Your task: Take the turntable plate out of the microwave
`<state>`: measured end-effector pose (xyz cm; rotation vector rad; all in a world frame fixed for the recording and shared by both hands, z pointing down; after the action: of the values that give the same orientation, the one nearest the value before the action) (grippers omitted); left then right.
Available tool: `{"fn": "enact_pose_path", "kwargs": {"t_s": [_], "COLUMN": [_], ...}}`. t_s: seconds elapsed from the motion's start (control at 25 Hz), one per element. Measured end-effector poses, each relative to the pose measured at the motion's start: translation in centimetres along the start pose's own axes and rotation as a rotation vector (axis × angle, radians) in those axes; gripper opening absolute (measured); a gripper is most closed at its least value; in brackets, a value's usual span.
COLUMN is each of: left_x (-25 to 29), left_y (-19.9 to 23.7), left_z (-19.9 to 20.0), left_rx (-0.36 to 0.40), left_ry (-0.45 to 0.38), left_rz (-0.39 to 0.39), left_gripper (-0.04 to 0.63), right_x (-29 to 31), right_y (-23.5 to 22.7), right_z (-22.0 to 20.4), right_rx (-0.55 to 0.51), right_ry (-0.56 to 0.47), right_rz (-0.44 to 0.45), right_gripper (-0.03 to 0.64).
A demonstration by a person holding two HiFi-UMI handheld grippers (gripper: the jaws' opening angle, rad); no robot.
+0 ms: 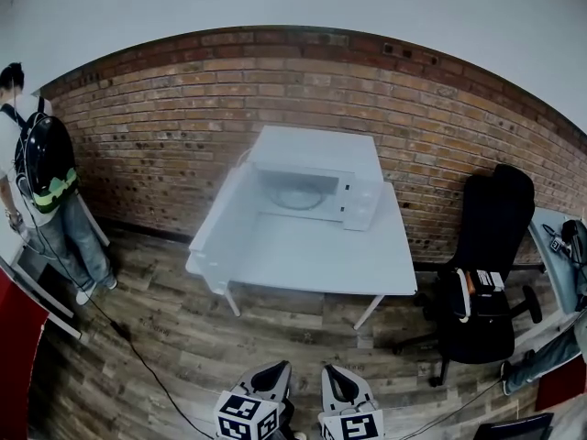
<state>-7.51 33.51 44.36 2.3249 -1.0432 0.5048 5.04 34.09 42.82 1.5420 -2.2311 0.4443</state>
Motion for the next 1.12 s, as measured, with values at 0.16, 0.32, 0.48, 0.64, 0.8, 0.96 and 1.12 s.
{"fn": "enact_pose_path", "kwargs": {"t_s": [0.16,0.32,0.48,0.64,0.8,0.96,1.12], "left_x": [2.2,4.7,7.1,9.7,11.9,13.7,14.7], "left_y": [3.2,6.7,9.4,11.8,13.7,15.0,15.8], "left_z": [2.3,5.7,8.7,11.3,13.8,15.6,15.8], "left_rx": [0.001,0.007,0.017,0.025,0.051,0.067,0.069], "left_ry": [0.002,0.006,0.013,0.016,0.014,0.007,0.029], "left_rz": [0.019,0.020,0.001,-0.019,-0.047,-0.066,-0.074], "left_gripper": [0.009,0.009,0.009,0.009,0.009,0.009,0.009], "right_x": [1.9,5.7,9.3,12.8,16.1,19.3,21.1], "right_y": [-1.1,-2.8,-4.5,-5.8,-6.3,-6.6,-6.8], "right_z": [0.6,2.9,5.7,7.6,9.2,9.7,9.3], "right_rx": [0.009,0.013,0.009,0.016,0.043,0.031,0.051], "right_ry": [0.014,0.014,0.006,0.012,0.070,0.204,0.317], "right_rz": [0.001,-0.016,-0.045,-0.063,-0.063,-0.057,-0.054], "right_gripper": [0.018,0.018,0.018,0.018,0.018,0.018,0.018]}}
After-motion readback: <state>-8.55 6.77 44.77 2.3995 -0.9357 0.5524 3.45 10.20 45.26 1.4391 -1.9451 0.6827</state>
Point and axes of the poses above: the fingertips, and each gripper's own axes: x forward along the fingers, y to its left, z out of its top, the point moved 6 cm from there along -x, backward along the fingers, and after that the axes turned 11 degrees about y, right-handed, at the moved point
